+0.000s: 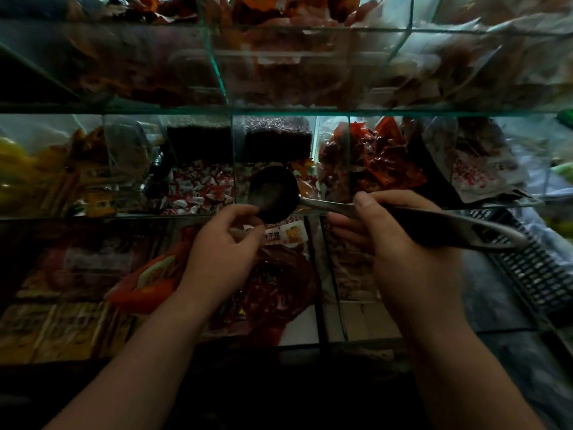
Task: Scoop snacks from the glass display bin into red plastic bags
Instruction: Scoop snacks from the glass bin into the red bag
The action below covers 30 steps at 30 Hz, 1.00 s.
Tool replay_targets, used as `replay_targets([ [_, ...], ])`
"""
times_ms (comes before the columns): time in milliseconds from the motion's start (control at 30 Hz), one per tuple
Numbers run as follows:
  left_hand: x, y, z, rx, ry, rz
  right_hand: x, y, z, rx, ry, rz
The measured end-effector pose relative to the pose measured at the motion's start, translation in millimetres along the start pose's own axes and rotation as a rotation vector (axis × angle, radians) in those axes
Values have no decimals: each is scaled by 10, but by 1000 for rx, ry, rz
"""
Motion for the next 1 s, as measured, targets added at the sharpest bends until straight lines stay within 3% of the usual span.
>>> replay_targets([
  [133,348,-219,-225,22,-61,63,103,-3,-98,-112,111,-14],
  [333,585,-350,-553,-59,-147,188,255,114,294,22,436,-131],
  [433,645,-337,-522,-200,-89,204,234,233,379,89,480,-182],
  [567,692,-423,-348,-501,120,292,192,172,99,102,354,-226],
  [700,738,-490,-461,-612,101,273,277,106,413,420,593,-378],
  [733,742,-486,-470,-618,110,269,295,88,448,460,596,-361],
  [833,737,-416,-448,-603,161,258,340,214,279,465,304,-334],
  [1000,764,-259,-503,-528,125,194,360,463,961,772,284,-435],
])
Point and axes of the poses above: each hand's wrist, its own x-axis away from the middle knuckle, its own y-axis out of the palm, z = x × y, the point moved 7 cm from there along -x, towards the middle knuckle, and after that the axes turned 10 degrees about -x, right-handed, at the moved point
